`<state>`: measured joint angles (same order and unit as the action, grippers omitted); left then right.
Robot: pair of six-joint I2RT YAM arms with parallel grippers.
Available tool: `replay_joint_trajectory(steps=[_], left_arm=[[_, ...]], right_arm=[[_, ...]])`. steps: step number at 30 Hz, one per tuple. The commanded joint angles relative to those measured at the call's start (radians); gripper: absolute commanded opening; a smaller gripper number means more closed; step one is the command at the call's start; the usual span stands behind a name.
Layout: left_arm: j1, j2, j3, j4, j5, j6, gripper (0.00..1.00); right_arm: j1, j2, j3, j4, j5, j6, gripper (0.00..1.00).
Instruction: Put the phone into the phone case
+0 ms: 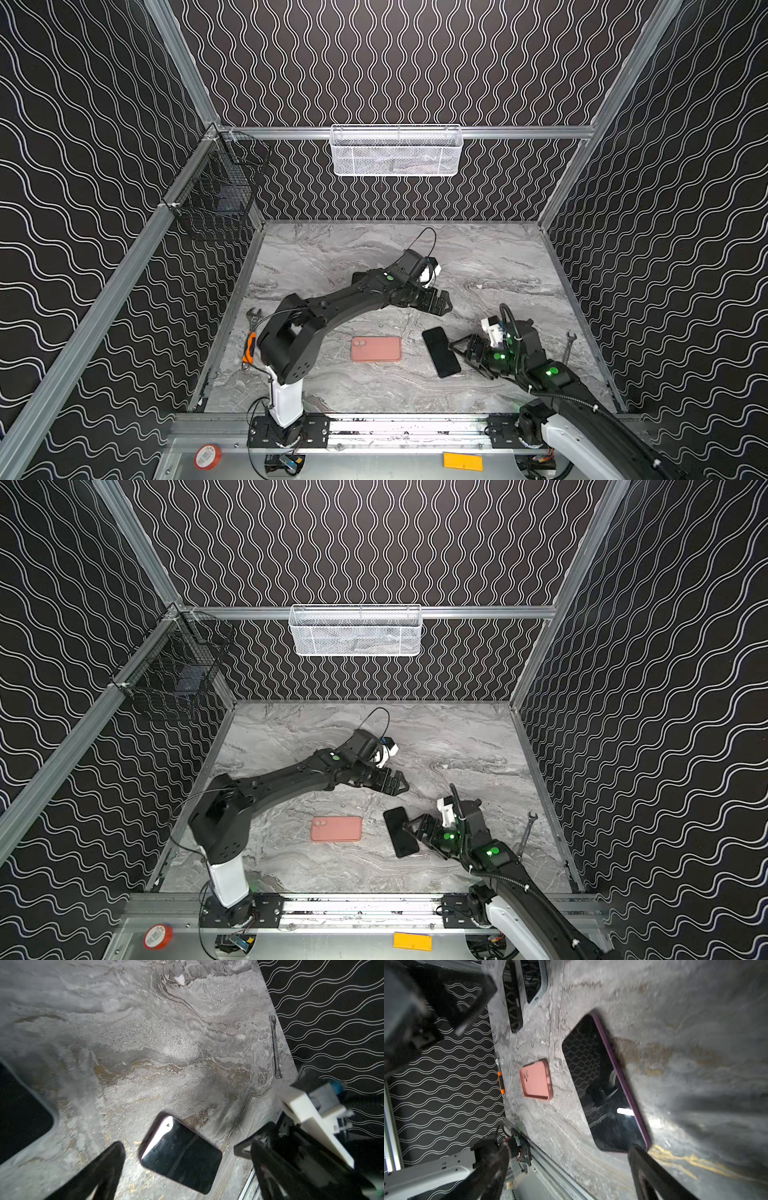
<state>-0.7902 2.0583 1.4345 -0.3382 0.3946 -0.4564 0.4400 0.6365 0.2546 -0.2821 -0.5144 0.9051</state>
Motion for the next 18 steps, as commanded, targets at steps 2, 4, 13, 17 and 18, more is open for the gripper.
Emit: replay_joint_trajectory(steps=[2,4,13,17,18], left_arm=[[0.003,0.06,0.037,0.001,0.082,0.014,0.98],[-0.001,0.088,0.044,-0.01,0.087,0.01,0.98],[-0.024,0.188,0.053,-0.035,0.107,-0.034,0.98],[-0.029,0.194,0.038,-0.03,0.115,-0.037,0.98],[-0.03,0.192,0.028,-0.026,0.116,-0.039,0.98]], right_arm=[[0.126,-0.048,-0.057,0.018,0.046,0.14,0.92],[0.188,-0.037,-0.08,0.064,0.07,0.176,0.93],[0.255,0.141,-0.084,0.203,0.094,0.159,0.93],[0.253,0.154,-0.074,0.204,0.138,0.15,0.94],[0.253,0.155,-0.071,0.198,0.159,0.148,0.94]])
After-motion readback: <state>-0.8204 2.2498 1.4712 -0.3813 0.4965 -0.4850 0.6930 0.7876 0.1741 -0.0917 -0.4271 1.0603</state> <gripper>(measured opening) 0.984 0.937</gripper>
